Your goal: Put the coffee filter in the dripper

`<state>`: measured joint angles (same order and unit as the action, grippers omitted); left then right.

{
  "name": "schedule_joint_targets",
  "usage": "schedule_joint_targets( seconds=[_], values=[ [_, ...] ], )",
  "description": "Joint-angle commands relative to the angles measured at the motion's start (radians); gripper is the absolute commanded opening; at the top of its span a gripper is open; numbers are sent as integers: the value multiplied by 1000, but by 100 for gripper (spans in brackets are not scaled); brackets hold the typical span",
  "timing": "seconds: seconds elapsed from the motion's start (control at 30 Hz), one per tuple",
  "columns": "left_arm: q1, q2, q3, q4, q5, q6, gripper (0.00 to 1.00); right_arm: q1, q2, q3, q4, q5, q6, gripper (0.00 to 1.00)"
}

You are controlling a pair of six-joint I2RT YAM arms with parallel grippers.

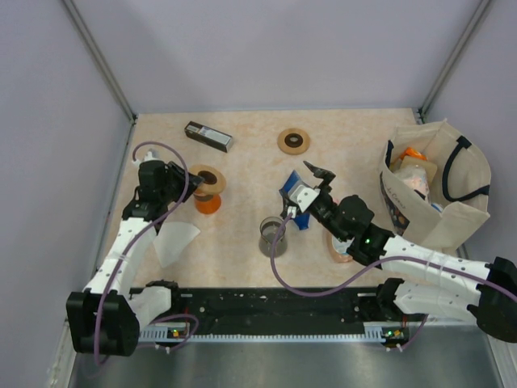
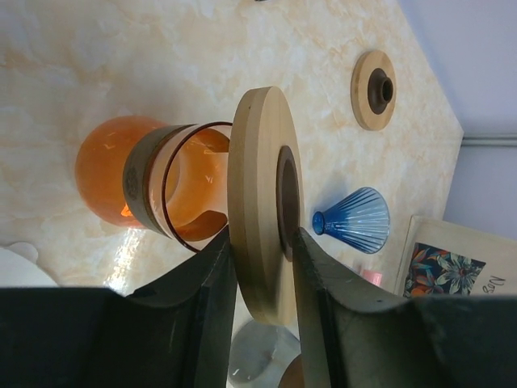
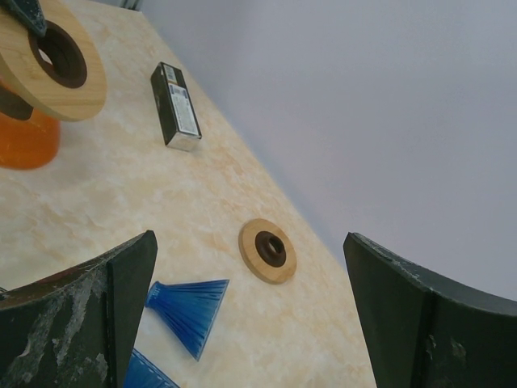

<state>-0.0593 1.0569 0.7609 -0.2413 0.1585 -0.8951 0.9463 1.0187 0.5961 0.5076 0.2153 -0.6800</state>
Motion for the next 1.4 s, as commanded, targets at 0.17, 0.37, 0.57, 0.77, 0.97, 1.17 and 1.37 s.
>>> schedule_joint_targets(
  seconds=[0.17,0.37,0.57,0.77,0.97,1.17,1.37],
  values=[
    [7,3,103,-98,-50,74,48,6,-6,31,29,-10,2,99],
    [9,0,144,-191,-91,113,61,6,-19,25,26,-10,13,98],
    [7,-3,166,-254,-135,139,70,6,-20,24,22,-8,11,98],
    [7,11,198,-319,-189,168,74,6,-20,22,22,-5,11,98],
    [7,11,215,-346,-189,183,81,8,-19,22,25,-7,10,98],
    [7,-6,251,-411,-263,202,89,8,-19,21,23,-2,8,98],
    [7,-32,298,-481,-368,206,99,6,-19,27,16,6,13,99]
  ],
)
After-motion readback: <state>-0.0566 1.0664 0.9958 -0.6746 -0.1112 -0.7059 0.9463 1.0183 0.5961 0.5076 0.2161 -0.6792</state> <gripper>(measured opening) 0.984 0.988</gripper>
